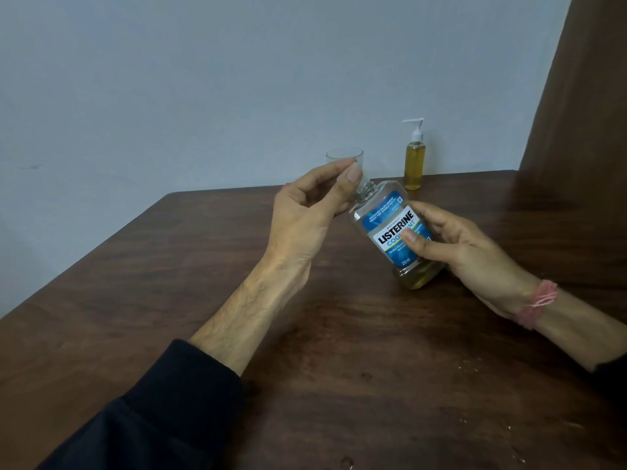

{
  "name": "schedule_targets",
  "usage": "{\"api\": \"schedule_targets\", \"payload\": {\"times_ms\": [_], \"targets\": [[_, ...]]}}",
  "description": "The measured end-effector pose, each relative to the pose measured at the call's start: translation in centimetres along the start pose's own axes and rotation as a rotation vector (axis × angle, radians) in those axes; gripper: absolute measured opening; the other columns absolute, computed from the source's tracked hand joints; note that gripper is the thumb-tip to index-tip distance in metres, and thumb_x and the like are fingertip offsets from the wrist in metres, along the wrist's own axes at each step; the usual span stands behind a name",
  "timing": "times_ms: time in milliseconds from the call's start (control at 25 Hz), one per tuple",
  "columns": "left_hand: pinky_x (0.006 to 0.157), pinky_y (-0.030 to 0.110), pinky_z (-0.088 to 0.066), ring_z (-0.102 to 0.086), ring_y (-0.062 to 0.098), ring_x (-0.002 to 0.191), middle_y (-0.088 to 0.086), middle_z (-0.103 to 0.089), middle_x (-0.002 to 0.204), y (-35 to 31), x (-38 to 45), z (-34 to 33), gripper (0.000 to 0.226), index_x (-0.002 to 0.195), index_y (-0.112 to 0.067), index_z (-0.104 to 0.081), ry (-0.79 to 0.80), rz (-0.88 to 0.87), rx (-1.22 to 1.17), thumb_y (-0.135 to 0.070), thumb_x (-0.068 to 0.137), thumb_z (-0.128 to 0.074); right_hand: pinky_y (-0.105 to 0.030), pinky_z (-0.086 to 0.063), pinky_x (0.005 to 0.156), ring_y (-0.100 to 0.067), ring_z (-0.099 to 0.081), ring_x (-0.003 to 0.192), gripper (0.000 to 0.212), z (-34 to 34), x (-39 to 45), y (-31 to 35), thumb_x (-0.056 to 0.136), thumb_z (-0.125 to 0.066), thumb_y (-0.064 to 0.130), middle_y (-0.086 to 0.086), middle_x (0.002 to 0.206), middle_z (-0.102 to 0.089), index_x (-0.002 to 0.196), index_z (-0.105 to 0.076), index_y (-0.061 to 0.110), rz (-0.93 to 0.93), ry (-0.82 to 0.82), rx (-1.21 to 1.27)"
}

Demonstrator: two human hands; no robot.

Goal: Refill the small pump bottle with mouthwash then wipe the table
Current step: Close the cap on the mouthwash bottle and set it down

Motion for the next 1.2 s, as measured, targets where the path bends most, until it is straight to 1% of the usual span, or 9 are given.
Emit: {"api": "schedule_targets", "payload": {"times_ms": [200,400,520,600,680,760,880,1000,1200], "targets": [[0.096,0.027,-0.065,-0.079,0.01,0.111,0.0,-0.087,0.116,-0.6,0.1,-0.3,0.024,0.129,-0.013,-0.083,0.056,-0.023,-0.02,-0.012,0.106,-0.079,-0.023,-0.058,0.106,-0.016,-0.069,0.135,0.056,0.3,0.2,-0.2,0.097,-0.064,0.026,0.004,0.144,-0.074,0.153,-0.061,0.026,-0.003,0.014,0.05],[0.108,0.043,-0.064,-0.078,0.016,0.122,0.002,-0.086,0.126,0.1,0.0,-0.6,0.035,0.14,-0.019,-0.078,0.106,0.001,-0.036,-0.015,0.106,-0.08,-0.023,-0.059,0.1,-0.016,-0.07,0.133,0.055,0.6,0.3,-0.4,0.099,-0.064,0.027,0.003,0.143,-0.074,0.154,-0.06,0.026,-0.002,-0.021,0.053],[0.108,0.044,-0.065,-0.08,0.017,0.123,-0.002,-0.087,0.126,1.4,-0.9,-2.0,0.05,0.141,-0.02,-0.075,0.169,0.048,0.003,-0.016,0.095,-0.09,-0.028,-0.058,0.106,-0.018,-0.07,0.133,0.054,1.1,0.3,-0.3,0.101,-0.064,0.025,-0.002,0.142,-0.074,0.155,-0.058,0.022,0.011,-0.066,0.04],[0.115,0.05,-0.063,-0.08,0.019,0.125,-0.004,-0.085,0.131,2.6,-1.8,-3.3,0.06,0.141,-0.023,-0.076,0.266,0.042,0.164,-0.015,0.086,-0.098,-0.031,-0.058,0.107,-0.018,-0.072,0.13,0.05,1.3,0.6,-0.5,0.106,-0.062,0.017,-0.003,0.141,-0.075,0.155,-0.057,0.02,0.011,-0.078,0.024],[0.117,0.046,-0.061,-0.081,0.015,0.124,-0.005,-0.084,0.135,3.5,-2.3,-4.0,0.064,0.145,-0.024,-0.074,0.324,0.032,0.33,-0.016,0.086,-0.1,-0.03,-0.06,0.104,-0.018,-0.073,0.126,0.046,1.6,0.7,-0.8,0.11,-0.058,0.01,-0.005,0.138,-0.076,0.155,-0.055,0.019,-0.003,-0.075,0.018],[0.111,0.04,-0.065,-0.082,0.01,0.119,-0.007,-0.084,0.133,3.9,-2.5,-3.7,0.063,0.145,-0.022,-0.075,0.3,0.064,0.39,-0.021,0.087,-0.1,-0.03,-0.059,0.106,-0.018,-0.073,0.127,0.044,1.8,0.7,-1.3,0.112,-0.056,0.009,-0.005,0.137,-0.077,0.154,-0.053,0.019,-0.022,-0.079,0.018],[0.098,0.041,-0.071,-0.085,0.006,0.109,-0.008,-0.088,0.119,4.1,-2.6,-2.9,0.051,0.135,-0.022,-0.081,0.263,0.103,0.484,-0.028,0.088,-0.098,-0.032,-0.057,0.111,-0.017,-0.071,0.131,0.043,2.0,0.9,-1.6,0.112,-0.053,0.004,-0.006,0.139,-0.075,0.154,-0.049,0.014,-0.05,-0.062,0.028],[0.093,0.04,-0.071,-0.084,0.0,0.105,-0.015,-0.089,0.111,4.3,-2.5,-2.5,0.043,0.127,-0.027,-0.085,0.223,0.099,0.624,-0.04,0.088,-0.097,-0.034,-0.055,0.115,-0.018,-0.068,0.135,0.048,2.4,1.1,-1.8,0.107,-0.061,-0.003,-0.007,0.143,-0.072,0.15,-0.051,0.015,-0.074,-0.044,-0.063],[0.108,0.023,-0.059,-0.076,-0.011,0.113,-0.02,-0.085,0.115,4.6,0.0,-6.7,0.038,0.13,-0.03,-0.085,0.242,-0.01,0.82,-0.038,0.094,-0.093,-0.043,-0.054,0.117,-0.016,-0.068,0.131,0.056,6.1,1.3,-2.9,0.099,-0.076,0.002,0.001,0.139,-0.071,0.148,-0.059,0.022,-0.116,-0.235,-0.283]]}}
Point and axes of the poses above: each hand's wrist, its own x-axis towards the middle knuckle, its own z-axis out of the back of the hand, y = z × x, the point moved 7 cm from there along x, towards the middle knuckle
